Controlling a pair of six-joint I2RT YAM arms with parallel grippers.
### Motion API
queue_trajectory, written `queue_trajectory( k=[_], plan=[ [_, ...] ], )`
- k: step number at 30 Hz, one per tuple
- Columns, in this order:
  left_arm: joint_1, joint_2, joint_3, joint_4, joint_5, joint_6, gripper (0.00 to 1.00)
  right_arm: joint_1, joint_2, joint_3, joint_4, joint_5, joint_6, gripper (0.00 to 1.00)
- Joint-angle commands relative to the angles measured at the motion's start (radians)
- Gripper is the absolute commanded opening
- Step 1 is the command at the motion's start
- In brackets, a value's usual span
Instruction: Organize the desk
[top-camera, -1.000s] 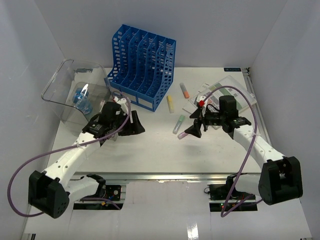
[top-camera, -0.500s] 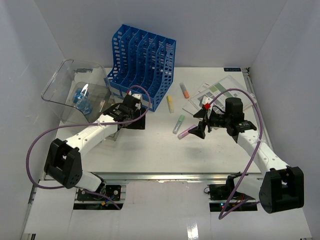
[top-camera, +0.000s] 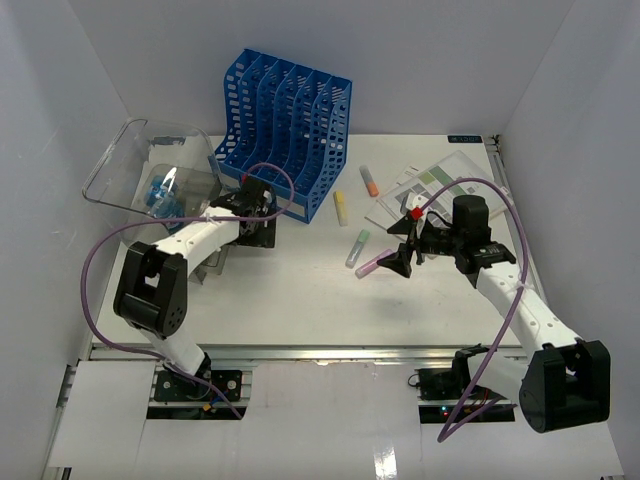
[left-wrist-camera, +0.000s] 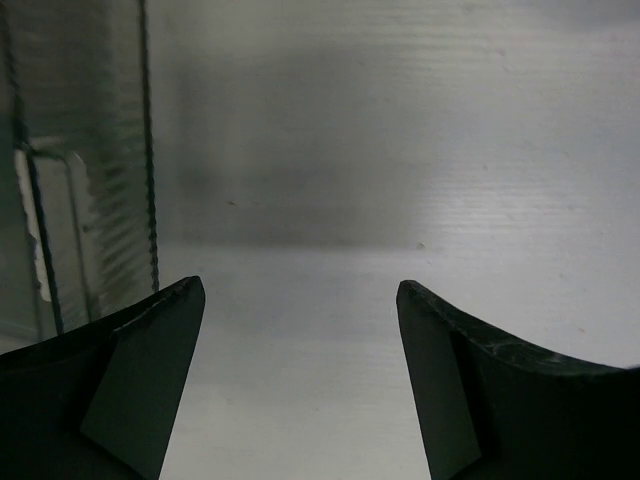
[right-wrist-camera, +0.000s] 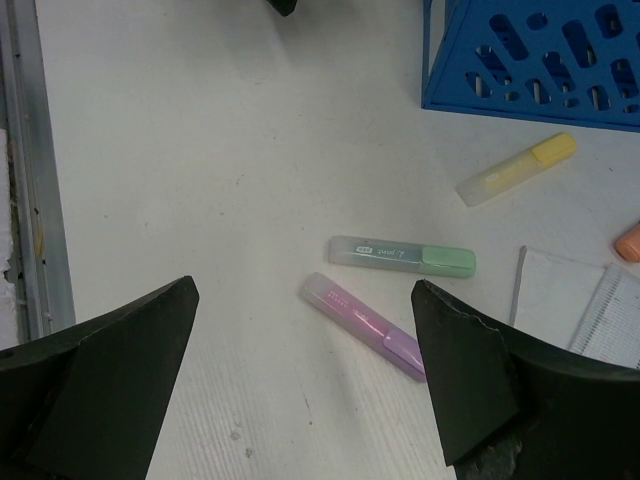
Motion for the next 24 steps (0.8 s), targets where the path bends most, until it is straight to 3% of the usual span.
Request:
queue_trajectory(
  k=[1, 11, 17, 24],
  plan=[
    [0.082, 0.007, 0.089, 0.007, -0.09, 0.038, 0.9, -0.003, 0.016, 0.008, 0.011, -0.023, -0.017, 0.94],
    [0.139, 0.065, 0.184, 0.014, -0.118, 0.092, 0.91, -0.003, 0.041, 0.008, 0.011, 0.003, -0.031, 0.94],
    [0.123, -0.005, 0.14, 0.045, -0.108, 0.116, 0.89, -0.003, 0.057, 0.008, 0.01, 0.011, -0.035, 0.94],
    [0.109, -0.068, 0.045, 0.073, -0.248, 0.142, 0.86, -0.002, 0.073, 0.008, 0.01, 0.012, -0.035, 0.94]
  ],
)
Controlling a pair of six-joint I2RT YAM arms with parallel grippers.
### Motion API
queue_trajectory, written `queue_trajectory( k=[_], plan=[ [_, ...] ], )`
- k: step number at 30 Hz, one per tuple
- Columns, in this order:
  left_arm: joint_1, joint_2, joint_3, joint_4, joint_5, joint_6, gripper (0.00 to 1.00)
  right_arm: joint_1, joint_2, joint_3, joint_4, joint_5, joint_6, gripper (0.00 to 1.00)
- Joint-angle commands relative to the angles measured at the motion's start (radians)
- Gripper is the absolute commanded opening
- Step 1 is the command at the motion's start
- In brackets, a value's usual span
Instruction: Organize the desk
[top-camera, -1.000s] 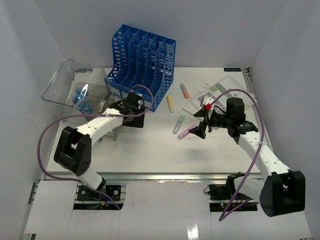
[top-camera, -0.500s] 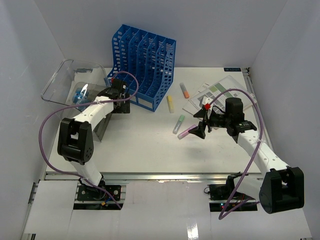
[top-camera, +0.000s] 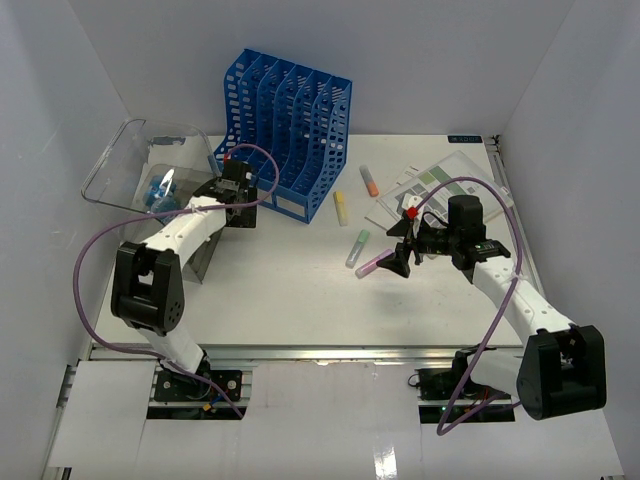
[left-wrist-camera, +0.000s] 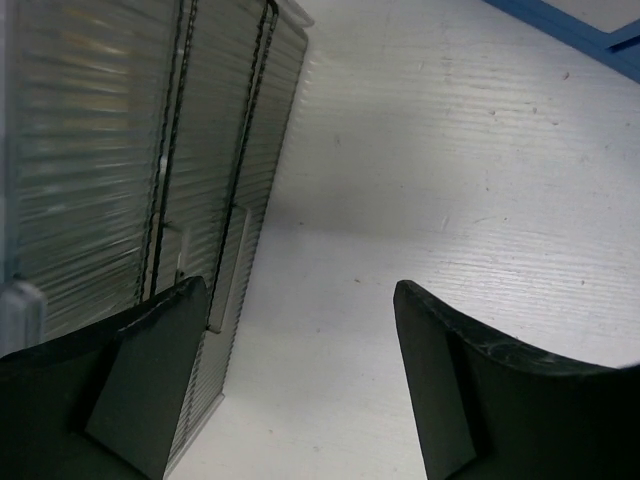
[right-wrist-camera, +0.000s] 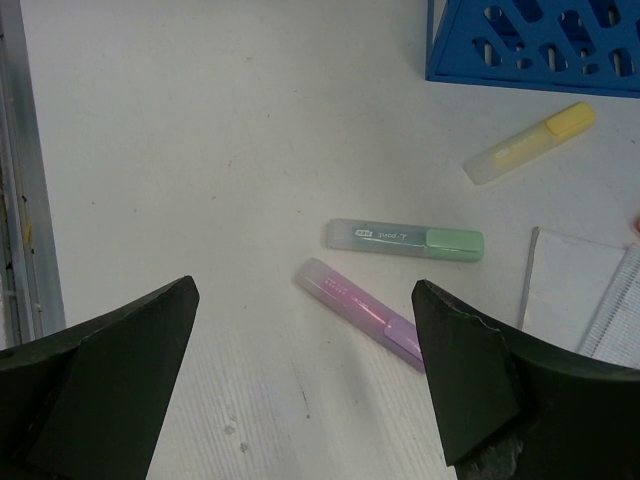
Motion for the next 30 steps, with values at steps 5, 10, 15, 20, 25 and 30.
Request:
queue_trajectory(
  k=[5, 10, 15, 20, 25, 30],
  plan=[
    [-0.009, -0.094, -0.089, 0.084, -0.184, 0.037, 0.87, -0.002, 0.015, 0.008, 0.011, 0.001, -0.014, 0.94],
    [-0.036, -0.106, -0.089, 0.099, -0.141, 0.043, 0.86, -0.003, 0.015, 0.008, 0.011, 0.007, -0.017, 0.94],
    [-0.146, -0.146, -0.149, 0.202, -0.214, 0.111, 0.84, -0.003, 0.013, 0.008, 0.009, 0.007, -0.02, 0.94],
    [-0.173, -0.107, -0.18, 0.291, -0.334, 0.136, 0.64, -0.002, 0.01, 0.006, 0.008, 0.007, -0.023, 0.94],
    [-0.173, -0.037, -0.213, 0.388, -0.497, 0.198, 0.53, -0.003, 0.009, 0.006, 0.006, 0.008, -0.029, 0.94],
    [-0.172, 0.02, -0.224, 0.459, -0.556, 0.244, 0.52, -0.002, 0.006, 0.006, 0.004, 0.01, -0.033, 0.94]
  ],
)
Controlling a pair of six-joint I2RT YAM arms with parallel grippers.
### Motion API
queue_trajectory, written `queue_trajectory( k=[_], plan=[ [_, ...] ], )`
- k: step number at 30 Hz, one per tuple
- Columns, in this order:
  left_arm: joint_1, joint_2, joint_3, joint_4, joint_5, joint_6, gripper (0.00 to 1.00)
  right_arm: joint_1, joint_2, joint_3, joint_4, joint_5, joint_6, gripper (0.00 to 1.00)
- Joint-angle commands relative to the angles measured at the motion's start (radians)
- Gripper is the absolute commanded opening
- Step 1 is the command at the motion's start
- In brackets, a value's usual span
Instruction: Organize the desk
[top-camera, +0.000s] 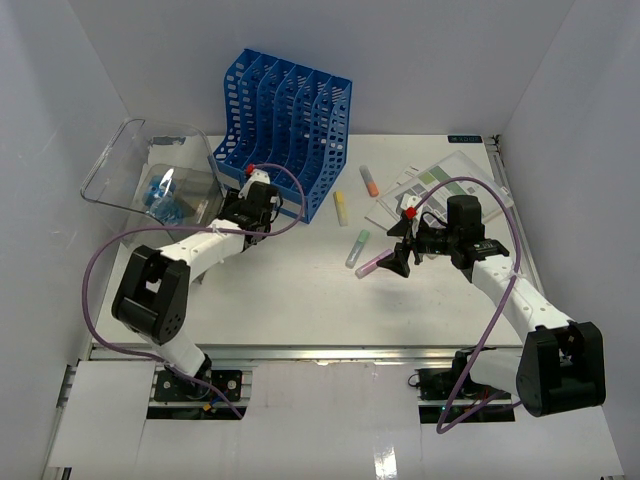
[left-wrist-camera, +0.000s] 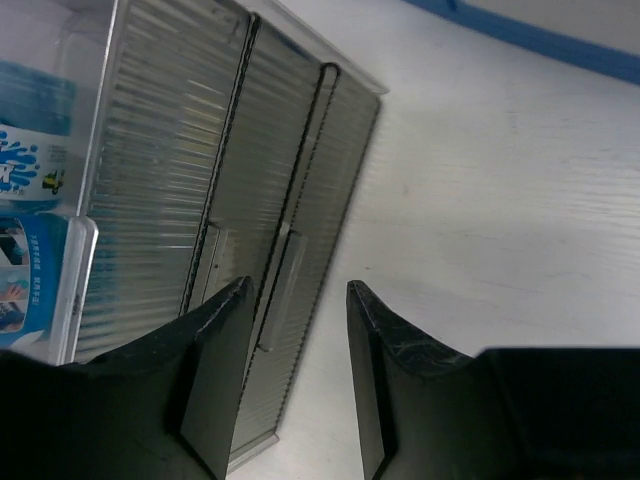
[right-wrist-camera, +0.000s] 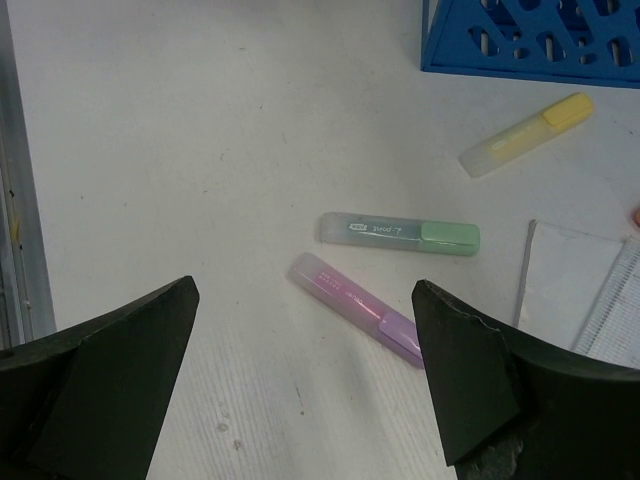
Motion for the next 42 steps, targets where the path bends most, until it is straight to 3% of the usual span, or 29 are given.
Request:
queue_trajectory(
  k=[1, 22, 26, 31, 38, 42],
  plan=[
    [0.004, 0.037, -0.009, 0.097, -0.102, 0.062, 0.51, -0.002, -0.007, 0.006, 0.004, -0.005, -0.015, 0.94],
    [0.082, 0.177, 0.0, 0.085, -0.098, 0.069, 0.4, -0.002, 0.008, 0.006, 0.001, 0.001, -0.021, 0.94],
    [0.088, 0.183, -0.005, 0.079, -0.097, 0.063, 0.27, -0.002, 0.01, 0.008, 0.001, 0.003, -0.021, 0.94],
    [0.09, 0.182, -0.005, 0.05, -0.084, 0.026, 0.04, -0.003, 0.006, 0.008, -0.001, 0.001, -0.022, 0.94],
    [0.076, 0.147, 0.022, -0.073, 0.029, -0.084, 0.0, -0.003, 0.0, 0.009, 0.0, 0.0, -0.022, 0.94],
    [0.008, 0.089, 0.006, -0.115, 0.046, -0.135, 0.0, -0.003, -0.005, 0.009, -0.002, 0.0, -0.024, 0.94]
  ],
)
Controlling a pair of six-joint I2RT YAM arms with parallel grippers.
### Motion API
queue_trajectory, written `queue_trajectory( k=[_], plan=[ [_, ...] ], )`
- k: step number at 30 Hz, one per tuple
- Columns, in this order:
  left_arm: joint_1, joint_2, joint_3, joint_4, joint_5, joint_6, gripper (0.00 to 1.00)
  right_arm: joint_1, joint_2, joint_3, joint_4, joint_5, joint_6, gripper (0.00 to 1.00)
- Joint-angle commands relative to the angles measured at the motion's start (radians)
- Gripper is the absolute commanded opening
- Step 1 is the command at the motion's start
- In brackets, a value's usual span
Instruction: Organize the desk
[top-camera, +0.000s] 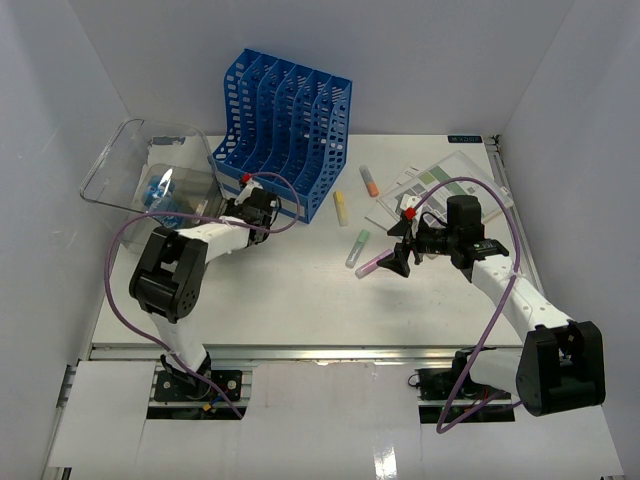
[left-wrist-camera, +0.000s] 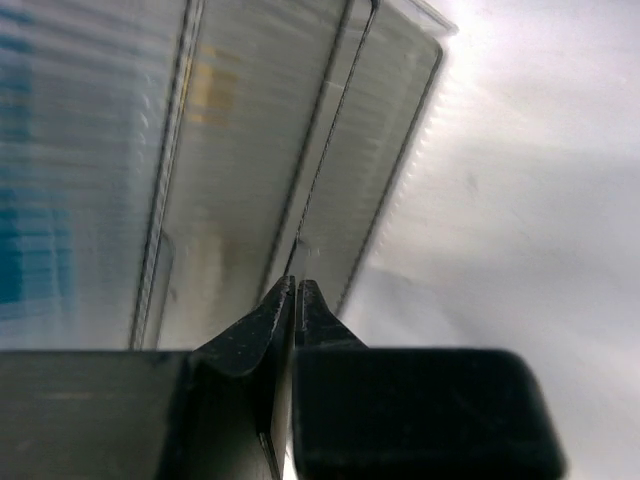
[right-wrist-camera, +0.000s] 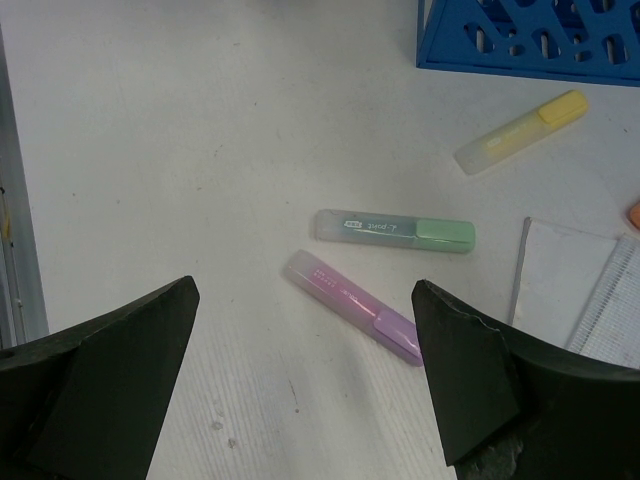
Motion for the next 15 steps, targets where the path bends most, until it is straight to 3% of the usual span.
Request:
queue_trajectory(
  k=[1, 13, 15],
  plan=[
    [-0.074, -0.079, -0.013, -0.13, 0.106, -0.141, 0.0, -0.003, -0.01, 0.009, -0.002, -0.009, -0.015, 0.94],
    [-0.198, -0.17, -0.054, -0.275, 0.116, -0.314, 0.0, -0.003, -0.022, 0.006, -0.001, -0.005, -0.017, 0.94],
    [-0.197, -0.174, -0.059, -0.274, 0.078, -0.303, 0.06, -0.003, -0.024, 0.005, -0.003, -0.004, -0.017, 0.94]
  ],
)
